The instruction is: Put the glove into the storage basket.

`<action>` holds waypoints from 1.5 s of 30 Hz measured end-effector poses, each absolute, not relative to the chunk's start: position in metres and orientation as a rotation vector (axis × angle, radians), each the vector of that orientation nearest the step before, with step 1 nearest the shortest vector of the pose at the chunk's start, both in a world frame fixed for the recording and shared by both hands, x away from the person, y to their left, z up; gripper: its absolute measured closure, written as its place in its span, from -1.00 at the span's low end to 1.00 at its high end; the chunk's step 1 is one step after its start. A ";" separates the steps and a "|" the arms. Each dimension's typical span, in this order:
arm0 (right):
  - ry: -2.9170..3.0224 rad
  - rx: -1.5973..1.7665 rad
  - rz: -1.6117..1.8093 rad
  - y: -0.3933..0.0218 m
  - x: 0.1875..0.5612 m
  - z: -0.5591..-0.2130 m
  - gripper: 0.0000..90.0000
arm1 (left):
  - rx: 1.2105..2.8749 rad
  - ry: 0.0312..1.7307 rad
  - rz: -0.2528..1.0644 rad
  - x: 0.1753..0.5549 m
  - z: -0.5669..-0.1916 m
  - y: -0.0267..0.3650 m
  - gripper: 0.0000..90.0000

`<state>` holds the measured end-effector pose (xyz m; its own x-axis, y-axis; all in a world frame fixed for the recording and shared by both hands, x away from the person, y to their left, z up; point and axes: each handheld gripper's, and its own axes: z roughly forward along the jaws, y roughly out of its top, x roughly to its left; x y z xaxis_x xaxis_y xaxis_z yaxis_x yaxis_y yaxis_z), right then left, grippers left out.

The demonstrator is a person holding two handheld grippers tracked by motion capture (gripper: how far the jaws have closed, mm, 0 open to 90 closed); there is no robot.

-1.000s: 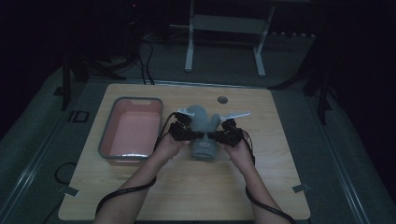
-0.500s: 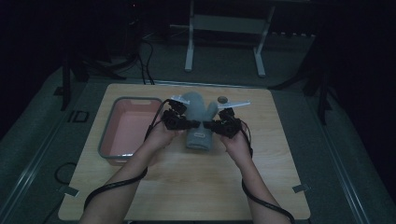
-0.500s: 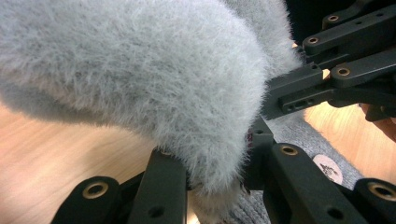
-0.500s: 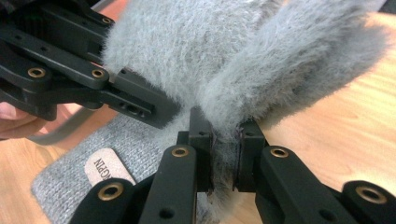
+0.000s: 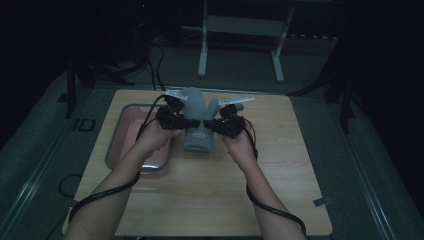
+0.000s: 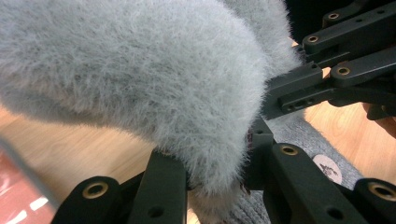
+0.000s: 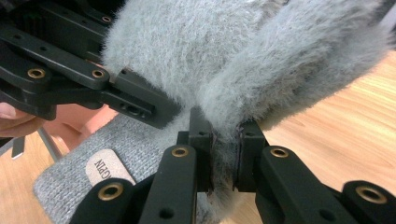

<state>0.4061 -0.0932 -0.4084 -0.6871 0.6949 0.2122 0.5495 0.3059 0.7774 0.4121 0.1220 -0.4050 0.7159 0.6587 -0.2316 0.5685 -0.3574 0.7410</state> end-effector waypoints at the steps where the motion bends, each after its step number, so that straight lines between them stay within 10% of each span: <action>1: 2.408 1.154 1.328 -0.089 0.407 -0.408 0.80 | 2.047 0.943 0.139 0.411 -0.404 0.132 0.69; 25: 2.552 1.023 1.292 0.047 0.415 -0.409 0.80 | 2.040 1.134 0.206 0.392 -0.405 0.252 0.69; 45: 2.710 1.128 0.998 0.080 0.434 -0.489 0.80 | 2.126 1.266 0.115 0.409 -0.493 0.252 0.68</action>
<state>0.4337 0.0802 -0.4890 -0.7345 0.6490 0.1981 0.6226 0.5284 0.5772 0.4088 0.2519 -0.4925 0.5292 0.8127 -0.2437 0.7553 -0.3204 0.5717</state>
